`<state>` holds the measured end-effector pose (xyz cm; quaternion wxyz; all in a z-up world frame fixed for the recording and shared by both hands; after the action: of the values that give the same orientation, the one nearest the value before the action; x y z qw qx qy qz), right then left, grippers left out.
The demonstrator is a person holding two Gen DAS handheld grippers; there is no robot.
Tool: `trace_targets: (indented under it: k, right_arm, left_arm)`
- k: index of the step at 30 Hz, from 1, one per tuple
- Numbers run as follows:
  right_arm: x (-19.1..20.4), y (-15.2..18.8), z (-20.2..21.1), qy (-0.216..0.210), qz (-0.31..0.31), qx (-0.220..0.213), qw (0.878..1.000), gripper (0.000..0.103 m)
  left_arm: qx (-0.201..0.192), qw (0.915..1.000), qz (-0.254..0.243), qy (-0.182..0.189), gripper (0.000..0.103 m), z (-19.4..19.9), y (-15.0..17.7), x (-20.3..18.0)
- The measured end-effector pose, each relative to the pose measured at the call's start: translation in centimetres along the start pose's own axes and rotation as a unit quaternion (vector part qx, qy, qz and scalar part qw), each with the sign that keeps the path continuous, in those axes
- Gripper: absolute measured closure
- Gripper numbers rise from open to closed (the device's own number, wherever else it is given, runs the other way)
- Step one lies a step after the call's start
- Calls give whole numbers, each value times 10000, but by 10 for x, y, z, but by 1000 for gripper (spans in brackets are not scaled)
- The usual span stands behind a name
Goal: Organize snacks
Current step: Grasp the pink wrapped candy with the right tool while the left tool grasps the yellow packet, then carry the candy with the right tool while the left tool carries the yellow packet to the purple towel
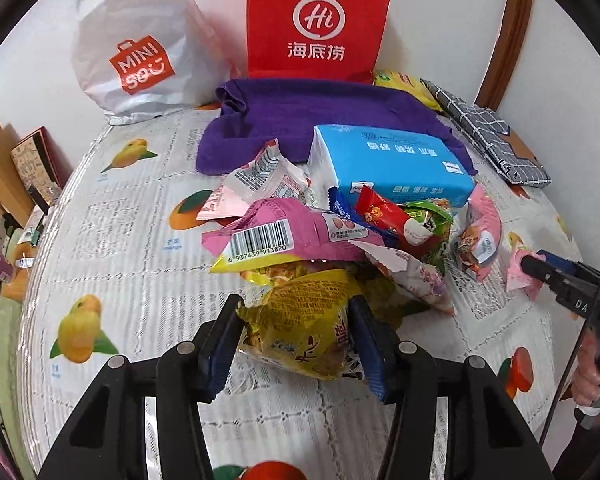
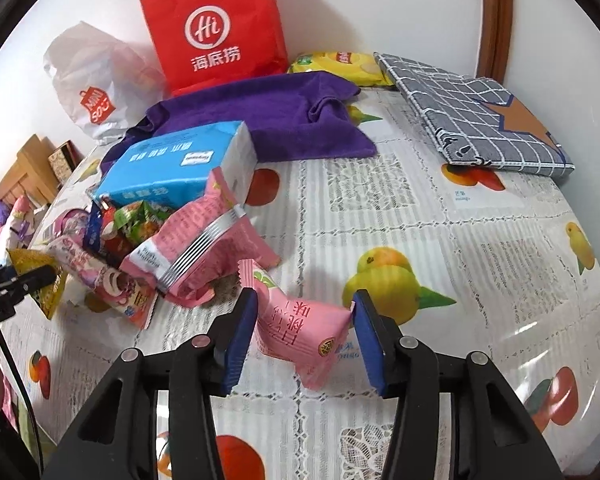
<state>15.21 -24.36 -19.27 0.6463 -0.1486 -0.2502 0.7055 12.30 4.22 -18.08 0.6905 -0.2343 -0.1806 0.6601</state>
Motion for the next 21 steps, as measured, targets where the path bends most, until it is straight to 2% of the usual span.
trace_targets:
  k: [4,12,18,21]
  right_arm:
    - [-1,11,-8,-96,-86,149,9998,39]
    - [2,7,-17,-253,-361,39,9990,33]
    - [0,2,-20,-123,-356,54,9993,32]
    - [-7,1,-23,152,-346,23,9993,29]
  left_arm:
    - [-21,10000,59,56,51,5,3,0]
    - [-93,9997,106,208,51,15,6,-3]
    - [-176,9997,81,164,51,23,7,-2]
    - [-188,9997,111,137,51,24,5,0]
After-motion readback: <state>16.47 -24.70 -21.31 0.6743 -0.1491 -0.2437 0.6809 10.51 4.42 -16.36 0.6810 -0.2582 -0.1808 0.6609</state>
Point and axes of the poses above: each gripper's, at about its wrist camera, not at the fingertips, and z roughly against the way its jaws point, x to its left, y to its underside, the point moved 3 cm from there along -z, roughly the way its jaws point
